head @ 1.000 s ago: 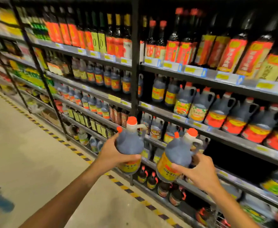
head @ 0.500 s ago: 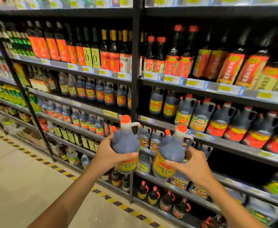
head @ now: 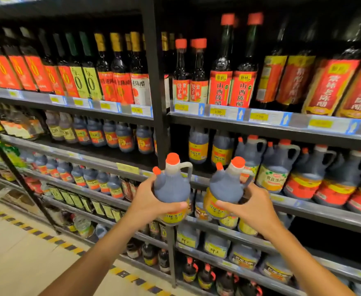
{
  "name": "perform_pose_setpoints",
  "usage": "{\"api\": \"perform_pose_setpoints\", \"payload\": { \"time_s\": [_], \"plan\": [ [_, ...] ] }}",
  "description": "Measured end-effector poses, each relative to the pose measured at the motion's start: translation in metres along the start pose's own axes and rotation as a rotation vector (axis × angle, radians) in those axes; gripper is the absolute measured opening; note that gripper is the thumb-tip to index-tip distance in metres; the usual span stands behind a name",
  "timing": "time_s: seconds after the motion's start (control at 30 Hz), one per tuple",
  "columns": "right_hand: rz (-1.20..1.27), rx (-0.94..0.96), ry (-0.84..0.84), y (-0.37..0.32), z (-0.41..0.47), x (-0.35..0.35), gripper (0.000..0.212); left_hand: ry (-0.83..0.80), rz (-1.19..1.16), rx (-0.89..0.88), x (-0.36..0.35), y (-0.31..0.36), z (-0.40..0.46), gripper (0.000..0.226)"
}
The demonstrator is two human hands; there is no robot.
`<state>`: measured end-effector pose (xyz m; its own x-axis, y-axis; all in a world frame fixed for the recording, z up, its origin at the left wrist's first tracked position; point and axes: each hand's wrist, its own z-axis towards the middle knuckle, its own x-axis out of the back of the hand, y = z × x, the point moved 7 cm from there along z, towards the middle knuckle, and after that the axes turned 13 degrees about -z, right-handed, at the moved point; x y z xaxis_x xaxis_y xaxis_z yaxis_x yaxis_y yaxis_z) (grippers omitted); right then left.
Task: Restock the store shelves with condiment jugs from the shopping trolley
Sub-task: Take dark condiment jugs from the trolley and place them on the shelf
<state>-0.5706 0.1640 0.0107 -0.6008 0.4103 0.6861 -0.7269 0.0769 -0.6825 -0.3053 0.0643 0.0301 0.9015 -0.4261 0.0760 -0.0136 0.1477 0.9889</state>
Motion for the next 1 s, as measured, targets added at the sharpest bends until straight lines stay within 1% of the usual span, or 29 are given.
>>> {"api": "perform_pose_setpoints", "payload": {
  "time_s": [0.07, 0.2, 0.33, 0.47, 0.53, 0.73, 0.77, 0.83, 0.93, 1.0],
  "plan": [
    [0.008, 0.006, 0.033, -0.003, 0.012, -0.009, 0.075, -0.035, 0.019, 0.003, 0.006, -0.005, 0.014, 0.069],
    [0.053, 0.010, 0.093, -0.011, 0.038, -0.023, 0.059, -0.093, 0.038, -0.028, 0.021, -0.012, 0.041, 0.072],
    [0.037, 0.017, 0.161, -0.022, 0.059, -0.042, 0.063, -0.141, 0.031, -0.046, 0.038, -0.016, 0.060, 0.082],
    [-0.033, 0.026, 0.251, -0.036, 0.085, -0.059, 0.067, -0.180, 0.000, -0.063, 0.052, -0.017, 0.073, 0.077],
    [-0.046, 0.006, 0.245, -0.037, 0.100, -0.067, 0.074, -0.195, -0.002, -0.062, 0.059, -0.019, 0.078, 0.076],
    [-0.015, -0.122, 0.220, -0.024, 0.140, -0.084, 0.079, -0.188, -0.030, -0.046, 0.078, -0.025, 0.085, 0.073],
    [-0.017, -0.141, 0.201, -0.021, 0.145, -0.087, 0.078, -0.188, -0.033, -0.041, 0.081, -0.027, 0.086, 0.073],
    [-0.037, -0.169, 0.171, -0.016, 0.154, -0.090, 0.071, -0.201, -0.040, -0.022, 0.086, -0.030, 0.088, 0.073],
    [-0.068, -0.190, 0.125, -0.009, 0.164, -0.097, 0.058, -0.227, -0.048, -0.008, 0.090, -0.034, 0.091, 0.083],
    [-0.077, -0.232, 0.105, 0.000, 0.171, -0.101, 0.061, -0.218, -0.054, -0.014, 0.092, -0.034, 0.093, 0.086]
  ]
}}
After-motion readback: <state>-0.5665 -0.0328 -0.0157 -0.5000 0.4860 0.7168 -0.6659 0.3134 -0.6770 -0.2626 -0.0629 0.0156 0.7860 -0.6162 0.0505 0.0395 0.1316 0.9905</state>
